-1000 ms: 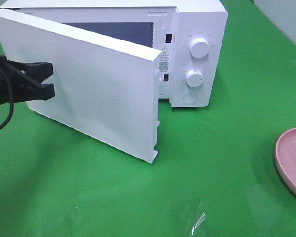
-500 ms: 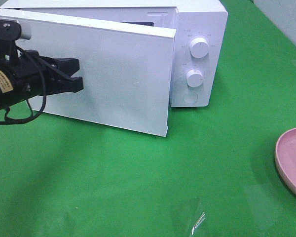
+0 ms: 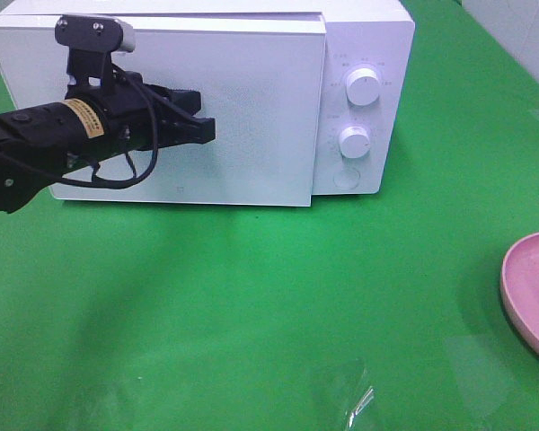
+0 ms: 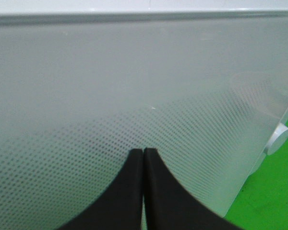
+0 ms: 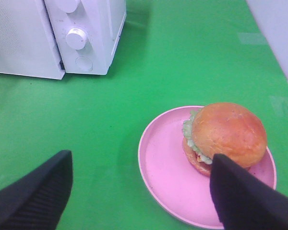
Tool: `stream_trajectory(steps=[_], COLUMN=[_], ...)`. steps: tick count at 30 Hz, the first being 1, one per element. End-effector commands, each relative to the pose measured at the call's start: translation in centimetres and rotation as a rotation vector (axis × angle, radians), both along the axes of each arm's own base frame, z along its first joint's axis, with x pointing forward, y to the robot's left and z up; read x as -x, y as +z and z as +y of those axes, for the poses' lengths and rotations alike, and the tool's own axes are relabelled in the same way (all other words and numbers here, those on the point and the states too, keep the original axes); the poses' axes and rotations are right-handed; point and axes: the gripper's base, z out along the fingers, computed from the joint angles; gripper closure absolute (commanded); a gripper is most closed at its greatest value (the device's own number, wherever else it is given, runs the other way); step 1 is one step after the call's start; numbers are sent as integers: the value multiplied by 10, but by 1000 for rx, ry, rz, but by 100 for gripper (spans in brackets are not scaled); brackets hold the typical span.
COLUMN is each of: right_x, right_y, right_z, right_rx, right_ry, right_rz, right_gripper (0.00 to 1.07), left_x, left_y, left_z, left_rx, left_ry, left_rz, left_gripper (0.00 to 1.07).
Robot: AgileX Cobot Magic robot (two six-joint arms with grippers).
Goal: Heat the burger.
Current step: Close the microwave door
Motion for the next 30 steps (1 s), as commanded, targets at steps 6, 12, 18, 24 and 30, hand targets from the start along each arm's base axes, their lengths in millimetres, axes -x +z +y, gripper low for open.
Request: stream_trajectory(steps=[6,12,18,24,30], right_x=[3,3,3,3,3], right_y=[0,0,0,0,0], right_z=[0,0,0,0,0], right_rx=[6,6,6,6,6], right_ry=[-3,-3,-3,-3,-3], right_rz=[-34,-34,-34,-34,-34], right_gripper=[32,32,32,32,32], left_x=[-25,-37,-46,-34,-13], left_y=[7,8,10,12,12], left_z=[-24,-38,-48,-61,-72], left_rx=[29,45,54,11,-6], left_ry=[9,15,16,-16,-64], left_rz=[-16,-11,-18,36,58], left_gripper=[107,107,107,107,107])
